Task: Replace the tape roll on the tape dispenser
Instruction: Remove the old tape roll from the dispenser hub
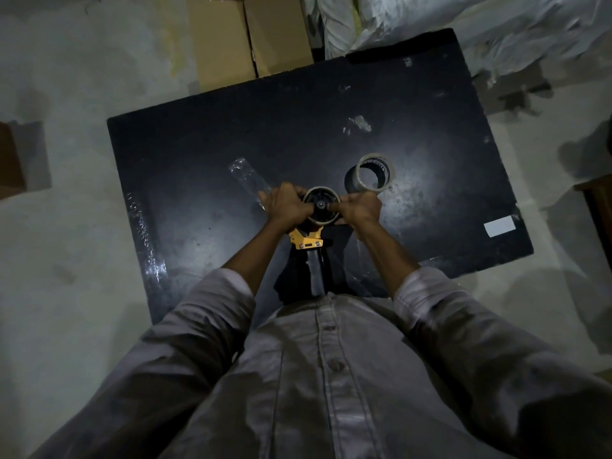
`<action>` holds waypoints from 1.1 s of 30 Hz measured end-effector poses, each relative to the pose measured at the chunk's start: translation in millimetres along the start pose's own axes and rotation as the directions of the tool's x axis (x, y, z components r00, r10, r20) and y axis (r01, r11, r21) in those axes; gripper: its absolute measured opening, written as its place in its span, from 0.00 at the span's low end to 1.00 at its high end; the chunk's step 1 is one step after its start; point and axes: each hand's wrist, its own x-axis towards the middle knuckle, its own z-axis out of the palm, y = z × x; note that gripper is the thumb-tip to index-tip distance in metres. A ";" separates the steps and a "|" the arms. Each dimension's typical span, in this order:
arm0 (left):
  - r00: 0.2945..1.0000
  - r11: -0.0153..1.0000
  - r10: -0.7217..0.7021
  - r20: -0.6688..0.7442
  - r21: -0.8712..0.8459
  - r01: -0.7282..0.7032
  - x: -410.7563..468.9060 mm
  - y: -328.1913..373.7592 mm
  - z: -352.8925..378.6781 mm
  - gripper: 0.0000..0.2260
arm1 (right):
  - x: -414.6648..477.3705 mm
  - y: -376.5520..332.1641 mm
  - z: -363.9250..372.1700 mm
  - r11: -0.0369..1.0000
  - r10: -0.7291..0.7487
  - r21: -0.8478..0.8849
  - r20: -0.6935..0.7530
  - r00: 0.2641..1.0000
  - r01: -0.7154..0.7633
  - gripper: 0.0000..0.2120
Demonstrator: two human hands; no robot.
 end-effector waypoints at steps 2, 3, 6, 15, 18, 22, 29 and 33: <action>1.000 1.000 -0.003 -0.014 -0.022 0.003 -2.6 -0.8 -0.2 0.09 | -3.9 -5.2 -2.6 0.999 -0.027 -0.046 -0.022 0.999 0.026 0.10; 1.000 0.999 -0.005 -0.026 -0.035 0.004 -3.4 -2.5 0.6 0.09 | -5.8 -7.3 -4.0 0.998 -0.037 -0.053 -0.035 0.999 0.035 0.10; 0.999 0.999 -0.004 -0.053 -0.053 0.001 -6.4 -6.0 1.6 0.09 | -8.6 -10.5 -6.4 0.995 -0.055 -0.086 -0.058 0.997 0.050 0.12; 0.990 0.999 -0.001 -0.141 -0.044 -0.006 -13.7 -9.2 -1.1 0.11 | -10.1 -12.8 -5.0 0.985 -0.097 -0.152 -0.057 0.994 0.087 0.14; 0.987 0.999 0.010 -0.159 -0.040 -0.016 -17.5 -7.8 -2.1 0.12 | -10.0 -13.8 -6.3 0.981 -0.119 -0.159 -0.062 0.991 0.108 0.11; 0.986 0.998 0.015 -0.164 -0.056 -0.024 -20.4 -6.2 -4.3 0.11 | -11.6 -12.1 -5.9 0.975 -0.155 -0.171 -0.068 0.986 0.141 0.13; 0.986 0.960 0.033 0.165 -0.279 0.015 -14.5 -14.7 -31.8 0.13 | -11.5 -9.1 -21.5 0.989 -0.134 0.094 0.248 0.960 0.114 0.20; 0.995 0.980 0.016 0.099 -0.197 0.004 -13.5 -8.7 -30.0 0.14 | -14.7 -3.4 -14.2 0.988 -0.141 0.091 0.153 0.978 0.128 0.20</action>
